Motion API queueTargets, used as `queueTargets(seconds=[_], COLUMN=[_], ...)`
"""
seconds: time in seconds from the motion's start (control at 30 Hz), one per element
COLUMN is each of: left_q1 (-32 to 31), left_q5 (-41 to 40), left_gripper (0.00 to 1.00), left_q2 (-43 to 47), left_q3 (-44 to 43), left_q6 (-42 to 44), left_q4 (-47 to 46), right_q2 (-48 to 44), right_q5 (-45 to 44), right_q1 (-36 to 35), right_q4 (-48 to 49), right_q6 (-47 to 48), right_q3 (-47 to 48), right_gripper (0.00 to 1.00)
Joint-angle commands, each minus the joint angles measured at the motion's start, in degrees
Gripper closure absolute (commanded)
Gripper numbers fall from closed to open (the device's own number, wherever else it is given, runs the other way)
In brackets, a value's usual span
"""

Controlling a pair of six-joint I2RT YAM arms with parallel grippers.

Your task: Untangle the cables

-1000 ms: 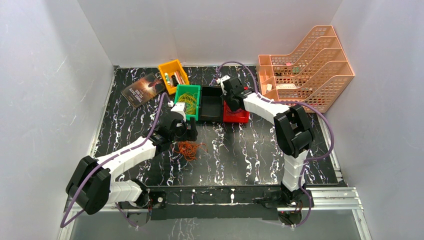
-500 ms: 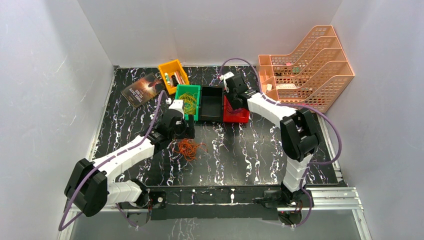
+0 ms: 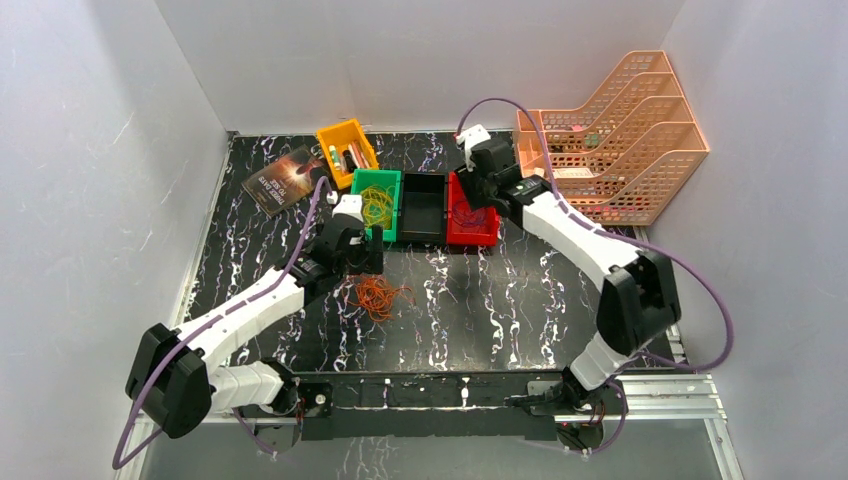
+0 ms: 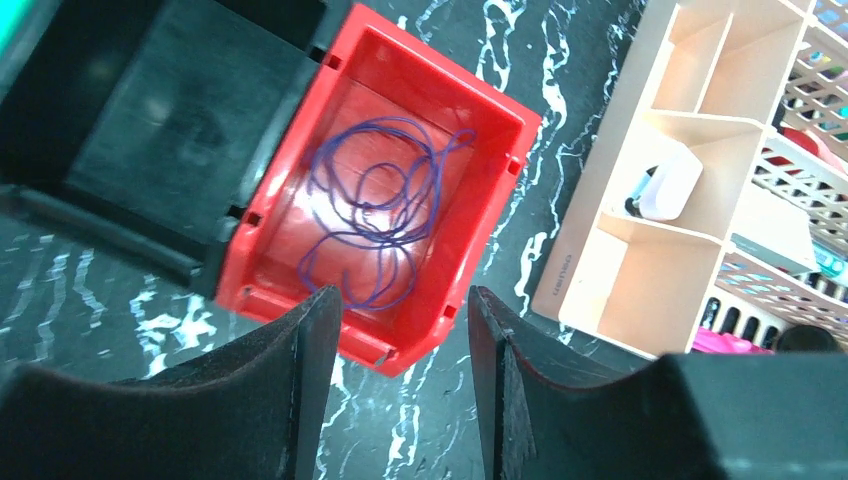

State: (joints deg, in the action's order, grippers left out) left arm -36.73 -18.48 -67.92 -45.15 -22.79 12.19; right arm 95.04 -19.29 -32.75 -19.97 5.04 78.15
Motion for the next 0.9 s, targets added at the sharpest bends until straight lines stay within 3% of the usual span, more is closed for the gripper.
queueTargets(seconds=[0.0, 0.3, 0.4, 0.57, 0.67, 0.87], left_q1=[0.0, 0.0, 0.0, 0.0, 0.0, 0.0], left_q5=[-0.8, 4.7, 3.7, 2.4, 2.4, -0.2], left_gripper=[0.15, 0.2, 0.21, 0.21, 0.21, 0.2], left_q2=[2.2, 0.0, -0.4, -1.0, -1.0, 2.9], left_q3=[-1.6, 0.3, 0.8, 1.0, 0.8, 1.5], left_q6=[-1.0, -5.5, -6.0, -6.1, -6.3, -7.4], left_q4=[6.2, 10.4, 10.4, 9.9, 10.0, 10.9], right_q2=[-8.7, -17.6, -18.5, -16.6, -12.5, -3.7], right_q5=[9.1, 27.3, 34.2, 36.3, 37.5, 41.4], right_q1=[-0.1, -3.3, -7.8, -15.9, -17.7, -18.6], right_q4=[2.7, 10.7, 13.7, 23.1, 31.5, 38.8], right_q6=[-4.7, -17.3, -12.9, -5.2, -1.9, 1.8], right_q3=[-3.4, -18.4, -22.2, -27.4, -29.8, -27.9], right_gripper=[0.42, 0.45, 0.45, 0.42, 0.42, 0.43])
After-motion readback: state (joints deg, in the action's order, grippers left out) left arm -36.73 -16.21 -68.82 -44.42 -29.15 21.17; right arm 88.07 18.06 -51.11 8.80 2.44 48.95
